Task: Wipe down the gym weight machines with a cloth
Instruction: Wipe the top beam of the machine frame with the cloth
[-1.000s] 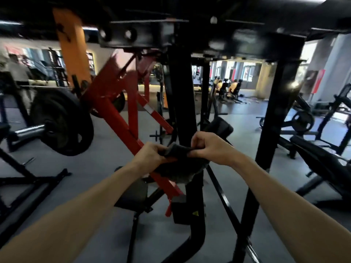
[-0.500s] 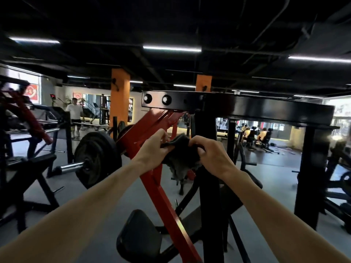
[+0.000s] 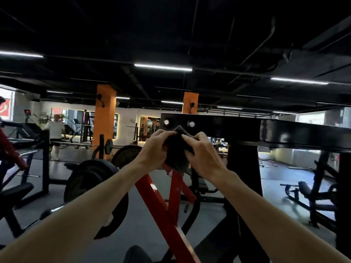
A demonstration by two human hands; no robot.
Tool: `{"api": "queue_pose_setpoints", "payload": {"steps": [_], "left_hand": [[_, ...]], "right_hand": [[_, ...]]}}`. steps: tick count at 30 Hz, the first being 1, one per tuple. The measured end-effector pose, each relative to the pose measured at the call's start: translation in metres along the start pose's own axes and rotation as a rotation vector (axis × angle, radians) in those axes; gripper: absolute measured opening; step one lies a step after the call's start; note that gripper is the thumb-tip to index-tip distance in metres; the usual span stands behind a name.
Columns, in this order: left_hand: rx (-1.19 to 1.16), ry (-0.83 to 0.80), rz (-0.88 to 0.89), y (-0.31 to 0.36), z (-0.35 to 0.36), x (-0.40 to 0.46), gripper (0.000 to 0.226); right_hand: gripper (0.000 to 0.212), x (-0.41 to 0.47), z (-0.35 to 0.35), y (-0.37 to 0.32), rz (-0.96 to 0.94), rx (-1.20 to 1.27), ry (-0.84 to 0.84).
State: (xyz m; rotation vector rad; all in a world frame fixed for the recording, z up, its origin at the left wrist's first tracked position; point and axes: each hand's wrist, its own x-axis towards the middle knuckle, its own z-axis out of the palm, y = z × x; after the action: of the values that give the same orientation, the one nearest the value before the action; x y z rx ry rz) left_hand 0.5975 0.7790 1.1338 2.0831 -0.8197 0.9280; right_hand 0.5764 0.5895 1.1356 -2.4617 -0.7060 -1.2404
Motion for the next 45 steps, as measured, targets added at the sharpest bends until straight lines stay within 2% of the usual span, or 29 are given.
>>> {"api": "queue_pose_setpoints", "payload": {"steps": [6, 10, 13, 17, 21, 23, 26, 31, 38, 45], "left_hand": [[0.045, 0.061, 0.093, -0.057, -0.028, 0.055, 0.060], [0.079, 0.077, 0.170, -0.087, -0.029, 0.091, 0.058], [0.162, 0.044, 0.239, -0.108, -0.030, 0.102, 0.060], [0.154, 0.007, 0.313, -0.129, -0.035, 0.099, 0.060], [0.082, 0.046, 0.227, -0.140, -0.036, 0.097, 0.048], [0.070, 0.043, 0.182, -0.141, -0.036, 0.097, 0.045], [0.064, 0.055, 0.141, -0.140, -0.031, 0.098, 0.043], [0.078, 0.042, 0.125, -0.129, -0.020, 0.096, 0.047], [0.172, 0.059, 0.195, -0.122, -0.023, 0.083, 0.061], [0.289, -0.004, 0.255, -0.135, -0.045, 0.067, 0.065]], "right_hand": [[0.055, 0.066, 0.052, -0.024, -0.003, -0.342, 0.218], [0.053, 0.105, 0.074, -0.018, 0.083, -0.632, 0.237], [0.047, 0.112, 0.086, -0.019, 0.087, -0.812, 0.314], [0.046, 0.110, 0.107, -0.027, 0.118, -0.921, 0.319], [0.077, 0.121, 0.130, -0.021, 0.127, -0.853, 0.253], [0.080, 0.134, 0.132, -0.018, 0.124, -0.862, 0.215], [0.078, 0.139, 0.131, -0.013, 0.065, -0.874, 0.204], [0.066, 0.092, 0.111, 0.020, -0.180, -0.958, 0.186], [0.053, 0.083, 0.100, 0.032, -0.348, -1.174, 0.248], [0.042, 0.070, 0.065, 0.045, -0.502, -1.235, 0.290]]}}
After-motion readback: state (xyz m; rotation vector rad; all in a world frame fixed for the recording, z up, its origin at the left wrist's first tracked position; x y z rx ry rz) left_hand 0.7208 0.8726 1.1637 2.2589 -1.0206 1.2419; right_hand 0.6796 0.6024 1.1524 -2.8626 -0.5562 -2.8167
